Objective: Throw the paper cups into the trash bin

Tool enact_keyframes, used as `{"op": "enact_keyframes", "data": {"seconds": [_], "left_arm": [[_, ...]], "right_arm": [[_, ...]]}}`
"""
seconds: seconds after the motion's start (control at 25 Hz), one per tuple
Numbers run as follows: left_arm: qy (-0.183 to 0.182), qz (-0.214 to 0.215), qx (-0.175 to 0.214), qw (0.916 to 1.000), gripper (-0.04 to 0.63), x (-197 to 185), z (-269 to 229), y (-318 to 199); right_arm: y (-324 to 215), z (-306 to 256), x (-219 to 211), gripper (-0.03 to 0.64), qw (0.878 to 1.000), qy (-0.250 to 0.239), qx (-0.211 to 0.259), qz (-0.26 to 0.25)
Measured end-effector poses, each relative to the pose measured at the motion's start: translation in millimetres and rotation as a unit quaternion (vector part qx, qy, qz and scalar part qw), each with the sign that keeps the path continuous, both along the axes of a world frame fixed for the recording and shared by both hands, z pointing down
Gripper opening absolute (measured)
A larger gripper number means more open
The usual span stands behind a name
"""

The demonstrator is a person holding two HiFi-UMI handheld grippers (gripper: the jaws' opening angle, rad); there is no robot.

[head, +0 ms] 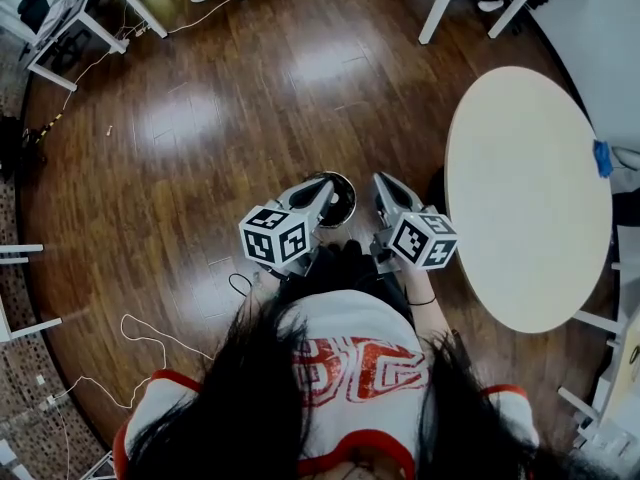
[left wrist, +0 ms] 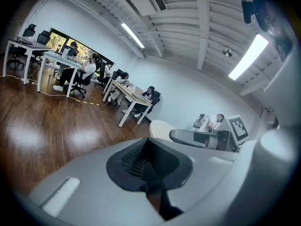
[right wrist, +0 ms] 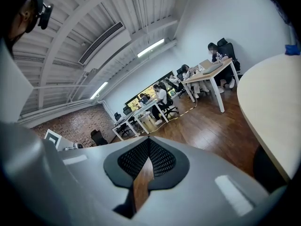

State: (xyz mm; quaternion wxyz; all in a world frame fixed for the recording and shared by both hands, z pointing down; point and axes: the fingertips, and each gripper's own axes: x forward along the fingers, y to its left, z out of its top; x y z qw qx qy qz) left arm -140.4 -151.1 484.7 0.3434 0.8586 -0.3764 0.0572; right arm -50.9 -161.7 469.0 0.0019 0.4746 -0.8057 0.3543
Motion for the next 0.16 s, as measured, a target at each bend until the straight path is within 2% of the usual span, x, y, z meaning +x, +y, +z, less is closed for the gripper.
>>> {"op": "enact_keyframes", "data": {"seconds": [0.16], "left_arm": [[0.0,0.004,0.001,1.0,0.0,8.8,-2.5,2.0]], "right_arm": [[0.3,-2.5,6.9,0.0,1.0,-0.001,0.001,0.001]]}}
